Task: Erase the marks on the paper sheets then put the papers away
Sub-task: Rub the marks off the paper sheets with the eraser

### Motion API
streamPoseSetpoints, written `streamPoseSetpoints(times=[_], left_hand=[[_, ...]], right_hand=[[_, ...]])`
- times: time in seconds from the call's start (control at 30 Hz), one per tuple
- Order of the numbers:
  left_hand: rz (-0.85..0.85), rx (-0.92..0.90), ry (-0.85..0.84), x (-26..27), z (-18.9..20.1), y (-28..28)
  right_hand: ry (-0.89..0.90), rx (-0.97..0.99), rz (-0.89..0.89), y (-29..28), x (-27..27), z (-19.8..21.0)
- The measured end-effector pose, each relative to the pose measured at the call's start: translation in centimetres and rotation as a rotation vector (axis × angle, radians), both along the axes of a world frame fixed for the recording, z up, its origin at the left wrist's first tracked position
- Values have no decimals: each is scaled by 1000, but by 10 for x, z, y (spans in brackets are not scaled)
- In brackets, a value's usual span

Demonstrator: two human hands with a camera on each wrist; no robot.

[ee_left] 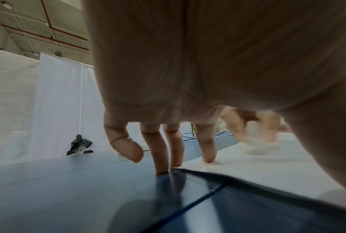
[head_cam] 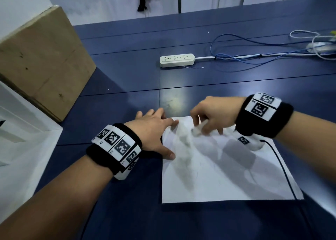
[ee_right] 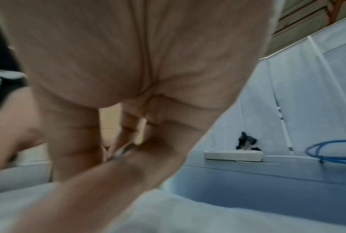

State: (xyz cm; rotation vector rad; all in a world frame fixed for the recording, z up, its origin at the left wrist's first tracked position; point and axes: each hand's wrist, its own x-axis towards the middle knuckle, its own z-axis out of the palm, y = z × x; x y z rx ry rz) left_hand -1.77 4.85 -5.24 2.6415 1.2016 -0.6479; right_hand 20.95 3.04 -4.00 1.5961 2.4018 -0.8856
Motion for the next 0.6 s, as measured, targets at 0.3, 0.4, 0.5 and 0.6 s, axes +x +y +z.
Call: streamPoseSetpoints(times=[0.3,0.4,0.5,0.6], left_hand=[[13,-18,3,0,1,-1],[13,-15,-3,0,1,0],[19,-21,-5,0,1,-1],[21,-18,-3,0,1,-1]], right_hand=[[78,-169,72,-22,-1,0],[28,-4,-10,-8,2,-1],[-3,177,-144,8,10,-2],[68,56,-69,-3,12,-3]])
